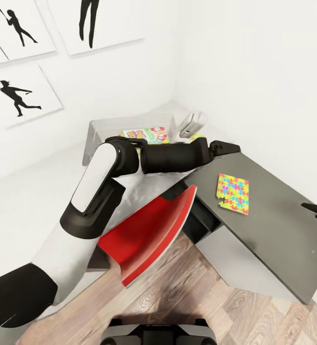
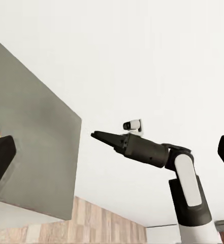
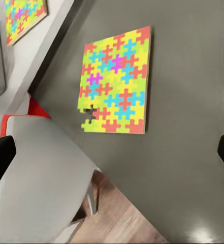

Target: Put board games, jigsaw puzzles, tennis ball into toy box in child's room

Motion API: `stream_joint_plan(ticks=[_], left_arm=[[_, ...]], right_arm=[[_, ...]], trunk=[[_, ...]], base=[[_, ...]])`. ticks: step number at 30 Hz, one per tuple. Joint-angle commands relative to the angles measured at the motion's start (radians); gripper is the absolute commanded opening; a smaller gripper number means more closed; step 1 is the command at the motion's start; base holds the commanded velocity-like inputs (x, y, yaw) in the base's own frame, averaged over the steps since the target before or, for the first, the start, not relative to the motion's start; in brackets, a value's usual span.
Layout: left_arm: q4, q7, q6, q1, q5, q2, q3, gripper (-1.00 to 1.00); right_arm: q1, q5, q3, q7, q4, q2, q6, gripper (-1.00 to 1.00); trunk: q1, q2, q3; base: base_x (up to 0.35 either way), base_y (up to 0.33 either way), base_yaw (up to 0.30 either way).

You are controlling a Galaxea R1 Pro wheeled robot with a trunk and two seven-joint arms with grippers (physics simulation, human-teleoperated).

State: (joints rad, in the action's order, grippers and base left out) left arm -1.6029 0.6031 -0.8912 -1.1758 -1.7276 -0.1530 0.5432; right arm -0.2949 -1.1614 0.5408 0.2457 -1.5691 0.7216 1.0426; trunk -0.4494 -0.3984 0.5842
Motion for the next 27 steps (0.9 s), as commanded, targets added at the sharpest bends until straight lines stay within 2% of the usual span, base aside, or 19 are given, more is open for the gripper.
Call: stream_joint_plan(ticks=[1, 2, 3, 4, 6, 7, 9, 12, 16, 21, 27], left_arm=[[0.004, 0.044, 0.006, -0.02, -0.011, -0.001, -0.006, 1.0], [0.004, 0.044, 0.006, -0.02, -0.011, -0.001, -0.006, 1.0], [0.011, 0.075, 0.013, -0.038, -0.012, -0.002, -0.009, 1.0], [0.011, 0.075, 0.013, -0.038, -0.012, -0.002, -0.009, 1.0], [0.027, 0.131, 0.026, -0.071, -0.015, -0.003, -0.012, 1.0], [0.027, 0.131, 0.026, -0.071, -0.015, -0.003, -0.012, 1.0], [0.038, 0.176, 0.036, -0.091, -0.015, -0.003, -0.014, 1.0], [0.045, 0.211, 0.043, -0.103, -0.014, -0.003, -0.015, 1.0], [0.048, 0.246, 0.047, -0.106, -0.012, -0.002, -0.016, 1.0], [0.051, 0.322, 0.053, -0.102, -0.01, -0.002, -0.015, 1.0], [0.052, 0.363, 0.055, -0.101, -0.01, -0.001, -0.007, 1.0]], right_arm=[[0.006, 0.011, 0.001, 0.03, 0.007, 0.001, 0.005, 1.0], [0.006, 0.011, 0.001, 0.03, 0.007, 0.001, 0.005, 1.0], [0.012, 0.012, 0.002, 0.048, 0.017, 0.001, 0.005, 1.0], [0.012, 0.012, 0.002, 0.048, 0.017, 0.001, 0.005, 1.0], [0.02, 0.012, 0.004, 0.081, 0.042, 0.002, 0.005, 1.0], [0.02, 0.012, 0.004, 0.081, 0.042, 0.002, 0.005, 1.0], [0.025, 0.012, 0.009, 0.109, 0.069, 0.003, 0.005, 1.0], [0.028, 0.013, 0.012, 0.132, 0.096, 0.003, 0.005, 1.0], [0.028, 0.013, 0.009, 0.148, 0.124, 0.003, 0.005, 1.0], [0.025, 0.02, 0.005, 0.166, 0.188, 0.003, 0.005, 1.0], [0.02, 0.033, 0.004, 0.173, 0.225, 0.003, 0.005, 1.0]], trunk=[[-0.001, -0.002, 0.001], [-0.001, -0.002, 0.0], [-0.001, -0.002, 0.0], [-0.001, -0.002, -0.001], [-0.001, -0.002, -0.002], [-0.001, -0.002, -0.003], [-0.001, -0.002, -0.004], [-0.001, -0.002, -0.005], [-0.001, -0.002, -0.008], [-0.001, -0.002, -0.01], [-0.001, -0.002, -0.013]], base=[[0.0, 0.0, -0.274], [0.0, 0.0, -0.274], [0.0, 0.0, -0.274], [0.0, 0.0, -0.274], [0.0, 0.0, -0.274], [0.0, 0.0, -0.274], [0.0, 0.0, -0.274], [0.0, 0.0, -0.274], [0.0, 0.0, -0.274], [0.0, 0.0, -0.274], [0.0, 0.0, -0.274]])
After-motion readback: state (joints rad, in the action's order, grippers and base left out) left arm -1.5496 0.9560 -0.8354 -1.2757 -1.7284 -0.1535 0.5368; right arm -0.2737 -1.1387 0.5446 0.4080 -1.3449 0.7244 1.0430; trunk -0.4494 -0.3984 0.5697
